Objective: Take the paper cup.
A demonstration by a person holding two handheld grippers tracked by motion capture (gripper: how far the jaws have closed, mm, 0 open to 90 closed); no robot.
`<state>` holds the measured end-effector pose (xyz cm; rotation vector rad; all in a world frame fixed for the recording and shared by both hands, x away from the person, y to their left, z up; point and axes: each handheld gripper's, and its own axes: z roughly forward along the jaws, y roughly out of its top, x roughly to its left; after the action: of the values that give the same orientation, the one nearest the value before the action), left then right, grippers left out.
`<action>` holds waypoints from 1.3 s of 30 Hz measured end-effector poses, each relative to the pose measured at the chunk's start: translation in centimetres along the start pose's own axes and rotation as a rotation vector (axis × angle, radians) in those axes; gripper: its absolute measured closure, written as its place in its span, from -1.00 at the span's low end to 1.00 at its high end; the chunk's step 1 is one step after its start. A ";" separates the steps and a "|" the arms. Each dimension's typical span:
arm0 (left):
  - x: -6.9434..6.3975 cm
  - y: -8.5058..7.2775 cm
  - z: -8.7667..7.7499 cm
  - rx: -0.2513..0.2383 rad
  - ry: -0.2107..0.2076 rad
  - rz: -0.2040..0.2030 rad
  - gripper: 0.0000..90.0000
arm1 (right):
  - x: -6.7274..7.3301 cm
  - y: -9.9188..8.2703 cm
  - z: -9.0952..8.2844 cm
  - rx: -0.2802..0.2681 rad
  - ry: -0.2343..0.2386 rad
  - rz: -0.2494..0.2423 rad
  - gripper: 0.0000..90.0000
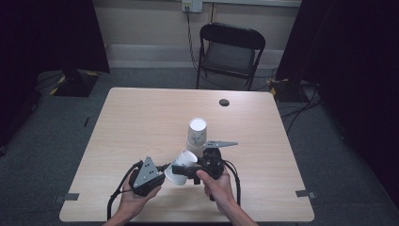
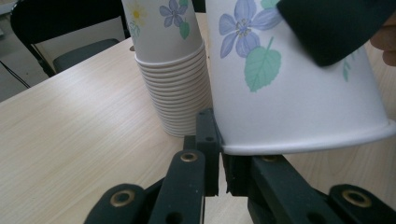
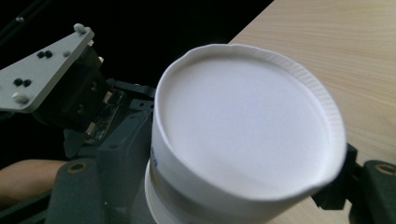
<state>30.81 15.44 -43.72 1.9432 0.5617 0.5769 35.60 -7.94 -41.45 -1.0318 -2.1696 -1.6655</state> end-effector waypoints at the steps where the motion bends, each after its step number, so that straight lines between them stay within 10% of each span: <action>1: 0.0 0.0 0.0 0.001 0.000 -0.005 0.93 | 0.0 0.1 0.0 0.001 -0.004 -0.008 -0.45; 16: 1.8 -0.7 -0.8 0.015 -0.035 -0.071 0.94 | 0.5 0.5 -1.5 -0.023 -0.061 -0.142 -0.57; 29: 2.6 -1.8 -0.1 0.122 -0.104 -0.098 0.95 | 1.2 0.7 -2.4 -0.025 -0.119 -0.295 -0.54; 39: 2.7 -2.2 0.9 0.194 -0.168 -0.097 0.95 | 3.0 1.6 -1.8 -0.035 -0.078 -0.399 -0.03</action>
<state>33.18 17.33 -45.72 2.1098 0.6201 0.3031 34.01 -8.16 -37.92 -0.7141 -2.5355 -1.8551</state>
